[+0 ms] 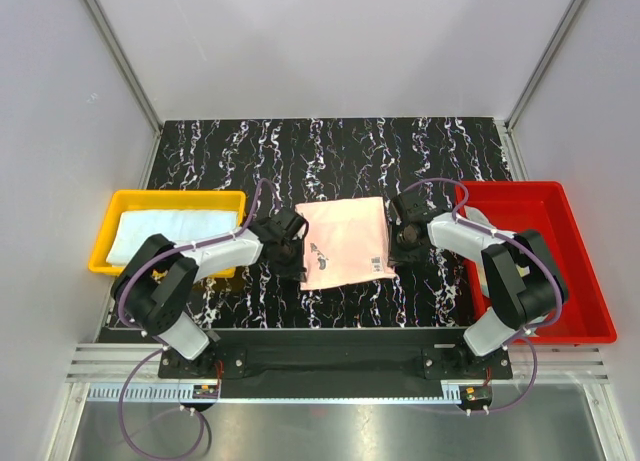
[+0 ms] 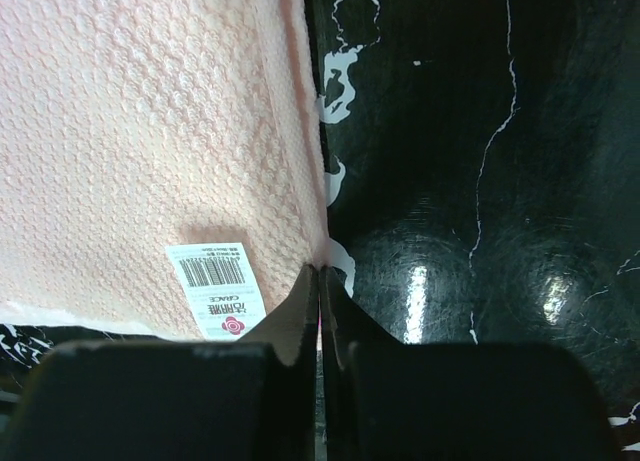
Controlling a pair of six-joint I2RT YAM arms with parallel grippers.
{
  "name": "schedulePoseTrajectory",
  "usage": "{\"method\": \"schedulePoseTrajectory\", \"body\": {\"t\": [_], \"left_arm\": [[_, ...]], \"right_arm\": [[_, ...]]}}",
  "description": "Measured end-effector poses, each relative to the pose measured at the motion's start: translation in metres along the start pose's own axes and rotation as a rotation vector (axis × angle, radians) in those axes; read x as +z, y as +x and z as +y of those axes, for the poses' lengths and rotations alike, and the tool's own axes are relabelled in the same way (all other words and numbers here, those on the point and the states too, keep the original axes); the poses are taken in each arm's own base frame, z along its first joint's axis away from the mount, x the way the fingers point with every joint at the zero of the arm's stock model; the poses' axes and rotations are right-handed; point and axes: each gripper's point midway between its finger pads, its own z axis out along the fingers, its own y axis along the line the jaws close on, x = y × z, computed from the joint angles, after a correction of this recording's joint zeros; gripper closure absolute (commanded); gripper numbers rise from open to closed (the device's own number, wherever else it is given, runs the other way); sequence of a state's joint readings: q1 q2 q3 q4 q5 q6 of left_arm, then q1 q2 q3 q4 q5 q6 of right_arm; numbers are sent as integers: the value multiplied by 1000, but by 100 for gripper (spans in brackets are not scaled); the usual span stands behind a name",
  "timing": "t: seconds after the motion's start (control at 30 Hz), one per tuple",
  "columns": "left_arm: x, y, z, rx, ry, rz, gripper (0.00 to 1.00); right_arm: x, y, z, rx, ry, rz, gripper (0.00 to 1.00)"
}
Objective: Fold and stack the towels
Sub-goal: Fold the towel
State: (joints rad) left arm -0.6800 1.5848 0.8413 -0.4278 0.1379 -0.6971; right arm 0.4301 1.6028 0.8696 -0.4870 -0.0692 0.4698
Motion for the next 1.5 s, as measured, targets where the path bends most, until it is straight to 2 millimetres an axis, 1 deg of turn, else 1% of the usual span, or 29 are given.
{"method": "schedulePoseTrajectory", "body": {"t": [0.07, 0.17, 0.3, 0.37, 0.4, 0.47, 0.6, 0.63, 0.67, 0.77, 0.8, 0.83, 0.9, 0.97, 1.1, 1.17, 1.3, 1.37, 1.47, 1.5], "left_arm": [[-1, -1, 2, 2, -14, -3, 100], [-13, -8, 3, 10, -58, -10, 100], [-43, -26, -16, 19, -2, -94, 100], [-54, -29, -27, 17, 48, -135, 100], [-55, -27, -30, 19, 70, -144, 100], [-45, -15, -31, 15, 90, -128, 100], [-11, 27, -11, -2, 38, -7, 100], [-6, 33, -7, -6, 28, 13, 100], [-3, 39, -9, -13, 38, 35, 100], [-1, 35, -17, -9, 61, 18, 100], [0, 35, -17, -11, 63, 15, 100], [0, 34, -18, -11, 65, 13, 100], [1, 34, -18, -12, 66, 12, 100], [1, 34, -18, -13, 64, 13, 100], [2, 31, -18, -8, 51, 17, 100], [3, 26, -18, -6, 45, 15, 100], [5, 11, -15, -13, 29, -1, 100], [5, 6, -11, -14, 16, -7, 100], [3, 1, -3, -15, -9, -13, 100], [2, 0, 0, -15, -21, -15, 100]], "right_arm": [[-1, -1, -1, -3, 7, -1, 100], [-4, -5, -4, -11, 32, -7, 100], [-6, -9, -4, -13, 40, -22, 100], [-6, -10, -5, -13, 44, -25, 100], [-6, -10, -5, -13, 45, -26, 100], [-6, -10, -5, -13, 46, -26, 100], [-6, -10, -6, -13, 50, -29, 100], [-6, -10, -6, -13, 50, -29, 100], [-6, -10, -6, -13, 50, -29, 100], [-6, -10, -6, -12, 53, -28, 93], [-6, -10, -6, -12, 53, -28, 84], [-6, -10, -6, -9, 53, -28, 81], [-7, -10, -6, -9, 54, -28, 78], [-9, -9, -7, -10, 54, -28, 78], [-13, -9, -6, -9, 49, -34, 78], [-15, -7, -6, -5, 44, -37, 78], [-12, 6, -12, 5, 47, -16, 79], [-9, 12, -15, 12, 49, -3, 81], [-8, 14, -12, 28, 26, -8, 91], [-8, 14, -11, 36, 17, -13, 99]]}}
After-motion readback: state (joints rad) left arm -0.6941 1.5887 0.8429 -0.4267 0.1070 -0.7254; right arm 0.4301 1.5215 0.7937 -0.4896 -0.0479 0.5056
